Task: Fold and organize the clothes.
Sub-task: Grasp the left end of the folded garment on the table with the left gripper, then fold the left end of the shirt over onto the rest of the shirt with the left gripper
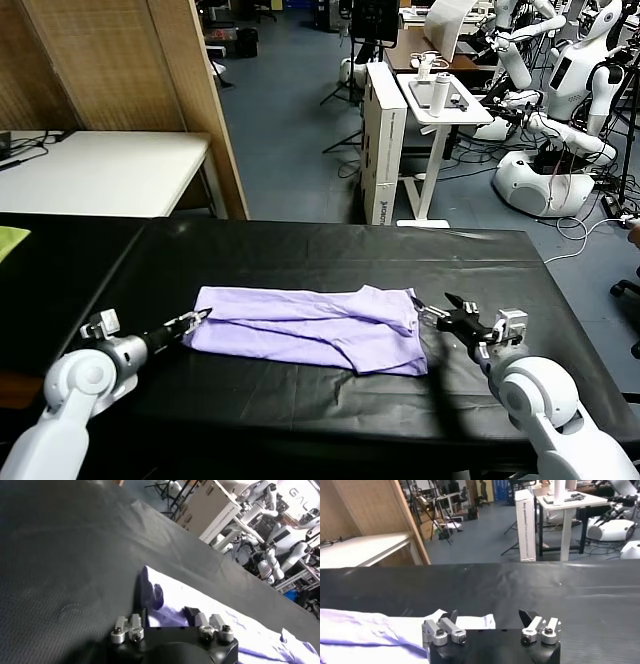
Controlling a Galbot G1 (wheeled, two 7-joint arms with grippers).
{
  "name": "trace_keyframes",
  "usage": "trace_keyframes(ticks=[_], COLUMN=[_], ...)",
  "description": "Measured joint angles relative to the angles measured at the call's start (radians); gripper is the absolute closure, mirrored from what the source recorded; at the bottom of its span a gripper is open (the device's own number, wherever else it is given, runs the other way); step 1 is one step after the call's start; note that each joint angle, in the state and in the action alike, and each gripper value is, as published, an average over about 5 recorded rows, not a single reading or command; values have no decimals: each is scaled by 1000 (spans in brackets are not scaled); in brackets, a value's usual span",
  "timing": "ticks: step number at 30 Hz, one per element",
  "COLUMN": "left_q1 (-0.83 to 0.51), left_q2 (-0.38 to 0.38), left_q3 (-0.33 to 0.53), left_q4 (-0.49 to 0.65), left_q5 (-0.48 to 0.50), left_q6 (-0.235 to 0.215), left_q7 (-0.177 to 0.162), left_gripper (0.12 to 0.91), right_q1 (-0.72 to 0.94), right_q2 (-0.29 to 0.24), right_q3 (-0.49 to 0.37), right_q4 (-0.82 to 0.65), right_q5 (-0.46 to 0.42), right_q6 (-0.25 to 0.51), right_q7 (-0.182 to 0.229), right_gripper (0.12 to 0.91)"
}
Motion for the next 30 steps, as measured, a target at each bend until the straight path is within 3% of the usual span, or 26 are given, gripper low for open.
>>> trace_keyframes(ticks=[4, 7, 15, 20, 30], left_q1=[0, -1, 21, 56, 155], left_q2=[-7, -12, 13, 63, 146], left_q3=[3, 3, -20, -54, -137], left_q4=[-1, -4, -39, -67, -131], left_q5=[-1, 12, 155, 285, 515], left_q6=[0, 0, 0, -4, -141], left_q7=[-9, -18, -10, 16, 59], left_gripper=[820, 866, 874, 874, 874], right_q1=[-1, -2, 1, 2, -17], right_q2=[1, 1, 17, 30, 43], right_q3=[0, 0, 0, -6, -3], right_q4=[0, 0, -6, -10, -2], right_q5=[-2, -3, -6, -11, -22], right_q6=[0, 0, 2, 4, 6], right_q7=[0, 1, 2, 2, 3], right_gripper=[118, 118, 118, 118, 118])
